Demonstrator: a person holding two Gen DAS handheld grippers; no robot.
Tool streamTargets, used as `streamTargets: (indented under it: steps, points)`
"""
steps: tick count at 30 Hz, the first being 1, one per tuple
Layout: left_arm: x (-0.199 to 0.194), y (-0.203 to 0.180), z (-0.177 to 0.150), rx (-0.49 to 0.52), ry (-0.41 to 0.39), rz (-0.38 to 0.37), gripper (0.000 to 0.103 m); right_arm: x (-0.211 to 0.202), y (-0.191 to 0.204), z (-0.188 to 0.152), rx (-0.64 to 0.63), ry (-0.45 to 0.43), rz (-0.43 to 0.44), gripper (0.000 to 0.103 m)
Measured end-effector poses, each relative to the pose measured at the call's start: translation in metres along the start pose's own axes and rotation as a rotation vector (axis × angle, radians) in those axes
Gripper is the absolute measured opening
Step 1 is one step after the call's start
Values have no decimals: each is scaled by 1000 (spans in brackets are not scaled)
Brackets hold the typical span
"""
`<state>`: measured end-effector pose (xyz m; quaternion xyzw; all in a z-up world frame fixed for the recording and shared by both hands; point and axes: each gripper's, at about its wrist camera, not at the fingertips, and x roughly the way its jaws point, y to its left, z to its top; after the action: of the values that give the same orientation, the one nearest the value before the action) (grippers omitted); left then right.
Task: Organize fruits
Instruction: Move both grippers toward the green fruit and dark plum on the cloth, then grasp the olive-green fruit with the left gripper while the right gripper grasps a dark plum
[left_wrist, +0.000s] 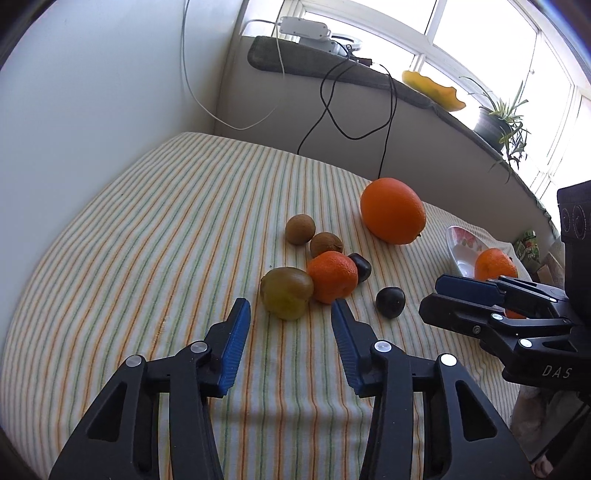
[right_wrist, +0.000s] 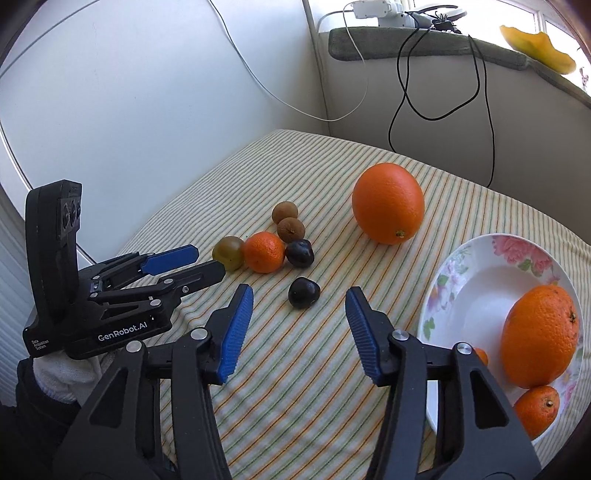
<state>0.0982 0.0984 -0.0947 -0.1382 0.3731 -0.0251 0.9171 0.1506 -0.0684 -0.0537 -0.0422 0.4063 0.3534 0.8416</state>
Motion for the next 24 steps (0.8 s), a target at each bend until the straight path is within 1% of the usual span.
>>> streamTargets:
  steps: [2, 5, 11, 14, 18, 24]
  points:
    - [1, 0, 1, 4, 4, -1, 42, 8, 1, 0, 4, 12, -7, 51]
    - [4, 1, 3, 9, 12, 7, 42, 19, 1, -1, 7, 32, -22, 45]
    - [9, 0, 6, 24, 27, 16, 42, 32, -2, 0, 13, 55, -44, 42]
    - [12, -1, 7, 35, 35, 20, 42, 37, -3, 3, 14, 60, -43, 41]
    - [15, 1, 7, 32, 40, 29, 37, 44, -4, 7, 13, 70, -38, 40]
    - [15, 1, 7, 33, 39, 34, 35, 51, -3, 8, 10, 84, -31, 34]
